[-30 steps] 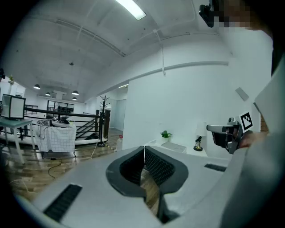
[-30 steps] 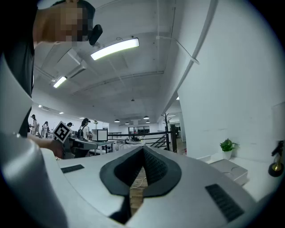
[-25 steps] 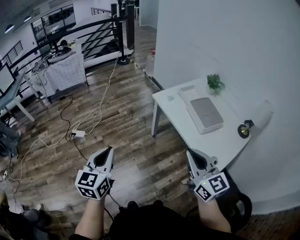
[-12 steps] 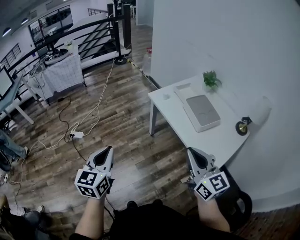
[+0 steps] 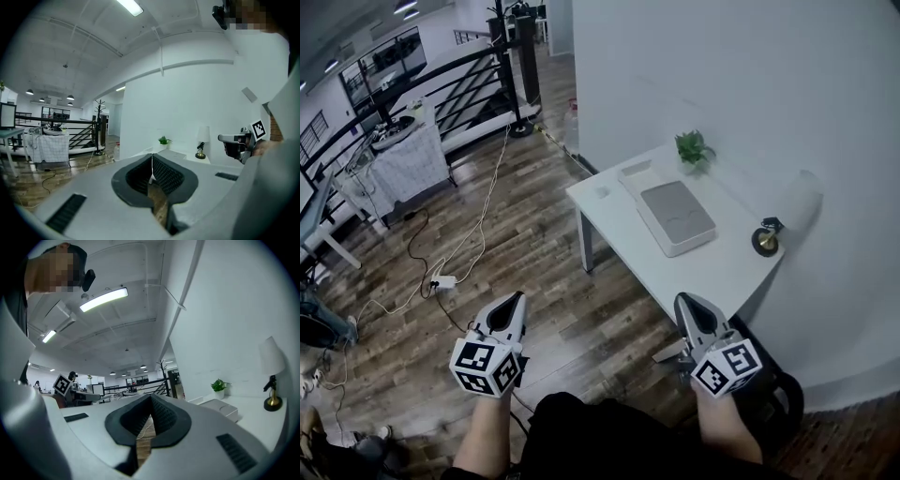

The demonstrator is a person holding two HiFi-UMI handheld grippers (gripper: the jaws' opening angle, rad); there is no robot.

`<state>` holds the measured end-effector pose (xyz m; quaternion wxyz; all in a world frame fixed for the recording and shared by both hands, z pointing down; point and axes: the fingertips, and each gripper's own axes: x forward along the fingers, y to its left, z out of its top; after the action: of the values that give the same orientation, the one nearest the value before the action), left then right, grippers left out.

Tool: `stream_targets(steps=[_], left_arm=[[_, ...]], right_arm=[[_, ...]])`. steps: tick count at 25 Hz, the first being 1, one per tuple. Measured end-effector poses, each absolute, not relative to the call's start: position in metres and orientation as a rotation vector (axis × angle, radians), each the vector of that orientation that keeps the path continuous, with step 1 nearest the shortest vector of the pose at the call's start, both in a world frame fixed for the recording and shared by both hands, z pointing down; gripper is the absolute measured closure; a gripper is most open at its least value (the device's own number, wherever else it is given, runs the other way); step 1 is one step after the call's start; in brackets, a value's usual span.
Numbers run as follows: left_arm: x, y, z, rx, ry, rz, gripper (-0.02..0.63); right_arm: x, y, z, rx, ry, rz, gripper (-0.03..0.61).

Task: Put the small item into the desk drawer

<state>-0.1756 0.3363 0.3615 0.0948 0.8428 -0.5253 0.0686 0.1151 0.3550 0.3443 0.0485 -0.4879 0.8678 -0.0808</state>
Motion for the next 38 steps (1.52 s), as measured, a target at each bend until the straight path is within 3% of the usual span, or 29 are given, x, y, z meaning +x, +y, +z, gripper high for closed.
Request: stream_targets(steps=[9, 19, 38], left_arm=[[-0.143, 0.326, 0.361, 2.505, -1.541, 0.210, 0.601], [-0.151, 0.295, 0.376, 2.466, -1.552, 0.209, 0.601], [-0.254, 0.127, 0.400, 2.433, -1.510, 0.215, 0.601]], right_arm=[[0.144, 0.356, 0.359, -1.488, 2.653, -0.319, 0.575], [0.133, 0.317, 0.372, -1.453, 2.700, -0.359, 0.575], [-0.002, 0.145, 0.390, -1.387, 2.823, -0.432, 0.575]])
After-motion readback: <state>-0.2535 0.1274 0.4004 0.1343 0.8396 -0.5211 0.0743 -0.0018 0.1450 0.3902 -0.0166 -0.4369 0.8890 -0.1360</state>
